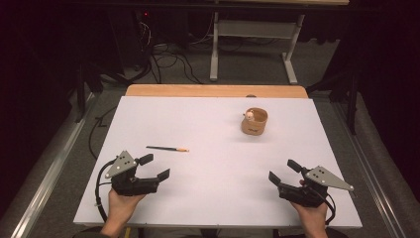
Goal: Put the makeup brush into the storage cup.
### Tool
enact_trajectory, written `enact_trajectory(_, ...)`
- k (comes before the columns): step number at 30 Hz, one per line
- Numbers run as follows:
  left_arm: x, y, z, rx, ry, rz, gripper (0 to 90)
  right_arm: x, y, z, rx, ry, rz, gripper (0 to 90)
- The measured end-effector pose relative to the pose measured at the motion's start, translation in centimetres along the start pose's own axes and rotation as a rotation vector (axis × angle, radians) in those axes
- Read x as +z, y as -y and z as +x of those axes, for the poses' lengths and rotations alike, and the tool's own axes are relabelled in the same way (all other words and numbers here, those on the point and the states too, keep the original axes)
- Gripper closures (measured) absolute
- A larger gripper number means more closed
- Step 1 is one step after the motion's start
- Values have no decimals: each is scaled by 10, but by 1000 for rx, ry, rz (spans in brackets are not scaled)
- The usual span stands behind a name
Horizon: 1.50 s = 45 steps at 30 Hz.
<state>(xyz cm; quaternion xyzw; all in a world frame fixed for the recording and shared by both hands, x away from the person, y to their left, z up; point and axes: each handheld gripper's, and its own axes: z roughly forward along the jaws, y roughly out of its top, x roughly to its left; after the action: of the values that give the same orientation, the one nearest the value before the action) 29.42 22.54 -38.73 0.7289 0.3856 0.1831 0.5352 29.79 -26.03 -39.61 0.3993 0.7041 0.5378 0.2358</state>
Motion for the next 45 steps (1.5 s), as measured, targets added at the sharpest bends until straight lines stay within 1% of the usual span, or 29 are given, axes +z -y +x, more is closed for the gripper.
enact_trajectory(12,1,0,-2,10,1,7,188,-1,0,0,10,4,-4,202)
enact_trajectory(14,1,-1,-2,8,1,7,188,-1,0,-1,3,0,-6,202)
enact_trajectory(18,1,-1,-3,5,2,6,188,-1,0,0,9,-1,-3,203)
enact_trajectory(29,1,-2,-3,8,7,7,188,0,0,0,5,-2,-4,203)
enact_trajectory(33,2,-3,-4,4,11,7,186,0,0,0,11,-2,-5,203)
enact_trajectory(37,3,-5,-4,3,12,11,185,-1,0,0,6,-2,-9,203)
enact_trajectory(45,4,-11,-4,-4,10,2,184,-1,0,-1,9,-3,-13,203)
